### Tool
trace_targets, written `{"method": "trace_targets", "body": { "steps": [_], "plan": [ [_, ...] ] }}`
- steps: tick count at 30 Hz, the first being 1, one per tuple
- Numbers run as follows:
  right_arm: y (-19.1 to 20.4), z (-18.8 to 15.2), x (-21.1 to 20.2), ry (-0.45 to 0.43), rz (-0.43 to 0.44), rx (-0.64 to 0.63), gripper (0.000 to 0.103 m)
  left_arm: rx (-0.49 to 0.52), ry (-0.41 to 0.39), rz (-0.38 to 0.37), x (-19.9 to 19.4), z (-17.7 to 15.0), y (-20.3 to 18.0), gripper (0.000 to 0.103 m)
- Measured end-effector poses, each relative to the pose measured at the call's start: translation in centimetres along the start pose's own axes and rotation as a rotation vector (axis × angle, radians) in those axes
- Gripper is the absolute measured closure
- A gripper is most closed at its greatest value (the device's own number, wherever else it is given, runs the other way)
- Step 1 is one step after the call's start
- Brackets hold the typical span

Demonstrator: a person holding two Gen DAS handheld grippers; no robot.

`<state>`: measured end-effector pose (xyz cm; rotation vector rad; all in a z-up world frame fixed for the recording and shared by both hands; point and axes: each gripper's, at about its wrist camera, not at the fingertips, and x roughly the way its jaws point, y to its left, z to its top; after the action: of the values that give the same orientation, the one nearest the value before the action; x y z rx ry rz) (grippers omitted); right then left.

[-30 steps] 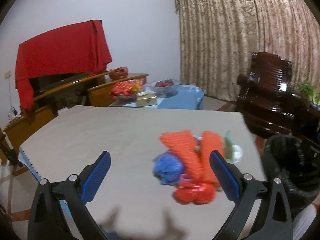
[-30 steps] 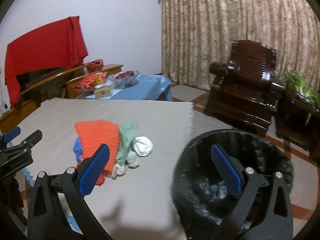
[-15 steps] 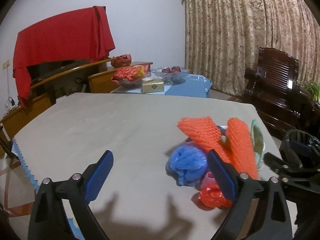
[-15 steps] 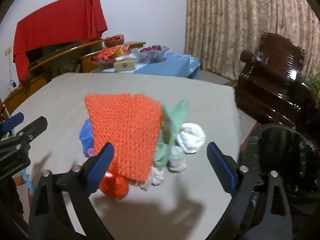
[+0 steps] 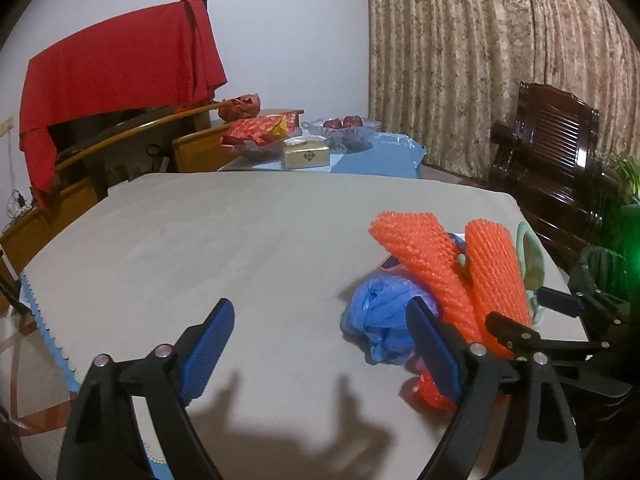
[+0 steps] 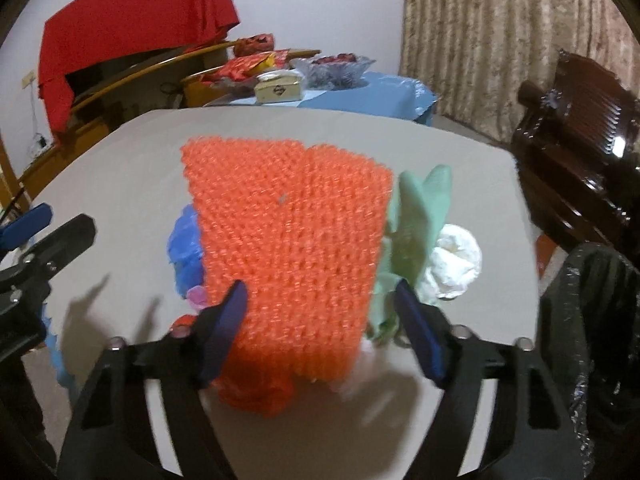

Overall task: Collect trash
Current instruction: 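Move both tools to the orange foam nets and close both grippers on them, then carry the orange nets to the bin and open both grippers over it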

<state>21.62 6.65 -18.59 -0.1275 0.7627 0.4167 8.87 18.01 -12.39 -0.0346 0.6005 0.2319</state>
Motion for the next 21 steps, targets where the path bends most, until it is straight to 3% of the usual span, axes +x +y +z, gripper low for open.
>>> {"method": "trace_targets", "body": {
  "steps": [3,5,7,18,21],
  "plan": [
    [0.0,-0.1,0.0,0.015,0.052,-0.001,0.061,-0.006,0.012,-0.008,0.3,0.0,0.0,0.017],
    [0.0,-0.1,0.0,0.021,0.073,-0.005,0.082,-0.006,0.017,-0.013,0.3,-0.1,-0.2,0.017],
    [-0.1,-0.2,-0.1,0.027,0.093,-0.005,0.089,-0.002,0.021,-0.022,0.5,-0.1,-0.3,0.017],
    [-2.3,-0.2,-4.0,-0.035,0.061,0.009,0.091,0.019,0.021,-0.104,1.0,0.5,-3.1,0.024],
    [-3.3,-0.4,-4.1,-0.031,0.052,0.026,0.091,0.031,0.034,-0.146,1.8,0.6,-4.5,0.034]
  ]
}}
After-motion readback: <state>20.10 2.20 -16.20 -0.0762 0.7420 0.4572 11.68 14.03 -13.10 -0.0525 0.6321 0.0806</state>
